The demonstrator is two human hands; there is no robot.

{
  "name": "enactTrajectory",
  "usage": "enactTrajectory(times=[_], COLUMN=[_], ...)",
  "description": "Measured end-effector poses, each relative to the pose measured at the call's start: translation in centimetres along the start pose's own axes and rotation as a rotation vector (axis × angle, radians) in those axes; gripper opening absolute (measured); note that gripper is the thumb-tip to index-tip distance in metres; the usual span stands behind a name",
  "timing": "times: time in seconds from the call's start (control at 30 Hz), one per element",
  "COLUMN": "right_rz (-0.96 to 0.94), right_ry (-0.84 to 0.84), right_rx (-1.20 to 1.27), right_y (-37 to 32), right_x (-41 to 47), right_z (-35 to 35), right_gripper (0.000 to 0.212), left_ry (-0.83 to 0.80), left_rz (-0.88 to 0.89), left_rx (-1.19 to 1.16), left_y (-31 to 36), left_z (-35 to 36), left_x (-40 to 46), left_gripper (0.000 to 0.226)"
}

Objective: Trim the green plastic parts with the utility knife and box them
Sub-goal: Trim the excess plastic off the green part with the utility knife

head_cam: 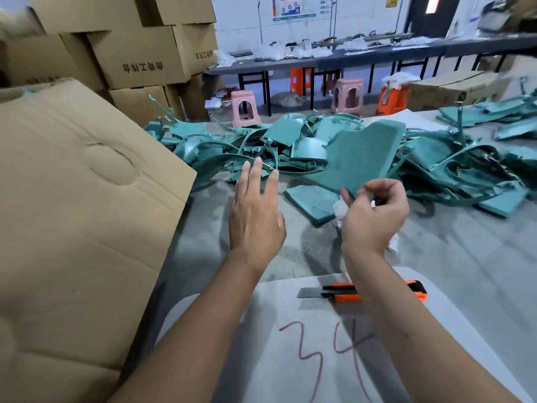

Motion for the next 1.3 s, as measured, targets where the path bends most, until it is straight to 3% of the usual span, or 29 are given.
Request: enactTrajectory(times=[0.07, 0.13, 0.2, 0.23, 0.3, 0.33, 0.4, 0.47, 0.57, 0.7, 0.77, 0.9, 1.0, 1.1, 1.2, 1.3], right_rz=[-0.252, -0.544, -0.688, -0.751, -0.828, -0.839, -0.820, -0.783, -0.736, -0.533, -0.286, -0.200, -0.226, -0.266, -0.117, -0.249], right_ry=[-0.039, -0.156, -0.275, -0.322, -0.420, -0.467, -0.556, -0.708, -1.042, -1.242, -1.384, -1.633, -1.591, -1.394, -1.084, -0.911], right_rx=[-0.149, -0.270, -0.282, -0.304, -0.364, -0.386, -0.398, -0.380, -0.369, -0.536, -0.743, -1.397, -1.452, -1.186, -0.683, -0.578], right_y=[-0.5, -1.0, -1.2, -1.3, -0.8, -0.4, 0.2, 0.5, -0.2, -1.2, -1.3, -0.1, 0.3, 0.0, -0.2, 0.0], right_x=[-0.2, -0.8, -1.6, -2.1, -2.8, -3.1, -3.7, -4.3, -5.4, -3.1, -1.3, 0.2, 0.6, 1.2, 0.1, -3.1], right_z=[0.0, 0.5, 1.2, 1.4, 1.7, 1.6, 1.6, 1.9, 2.3, 0.5, -0.9, -3.9, -4.5, -3.9, -2.9, -2.0], right_gripper=[0.028, 0.029, 0.027, 0.026, 0.025, 0.027, 0.032, 0.033, 0.030, 0.021, 0.032, 0.048, 0.039, 0.035, 0.035, 0.040], left_ry=[-0.028, -0.157, -0.294, -0.374, -0.513, -0.532, -0.523, -0.382, -0.153, 0.034, 0.102, 0.147, 0.148, 0.197, 0.266, 0.227], left_rz=[-0.045, -0.179, -0.477, -0.671, -0.879, -0.874, -0.770, -0.792, -0.983, -1.051, -1.064, -1.083, -1.027, -0.960, -0.789, -0.468], left_rx=[-0.047, -0.199, -0.639, -1.008, -1.835, -2.093, -2.247, -2.126, -1.961, -1.809, -1.826, -1.935, -1.977, -1.875, -1.524, -1.097], left_y=[-0.4, -0.9, -1.4, -1.4, -1.0, -1.2, -1.2, -0.9, -0.9, -2.9, -3.8, -4.6, -4.8, -5.4, -5.7, -4.2], left_z=[0.2, 0.9, 1.6, 1.9, 2.1, 1.9, 1.4, 1.7, 2.8, 3.5, 3.7, 4.2, 4.5, 4.4, 3.9, 3.3], left_x=[-0.1, -0.3, -0.7, -1.0, -1.7, -1.8, -1.6, -1.7, -2.1, -2.5, -2.7, -3.1, -3.1, -3.3, -3.3, -3.4], left_gripper=[0.069, 0.051, 0.033, 0.026, 0.043, 0.063, 0.086, 0.070, 0.038, 0.042, 0.044, 0.050, 0.053, 0.045, 0.044, 0.046])
Point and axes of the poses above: each hand's wrist, its own x-axis towards the middle knuckle, its own z-axis out of the palm, y = z × x, the point moved 3 cm from there along x, towards the middle knuckle, and after that the axes turned 1 degree about -x, right-handed, at the moved point
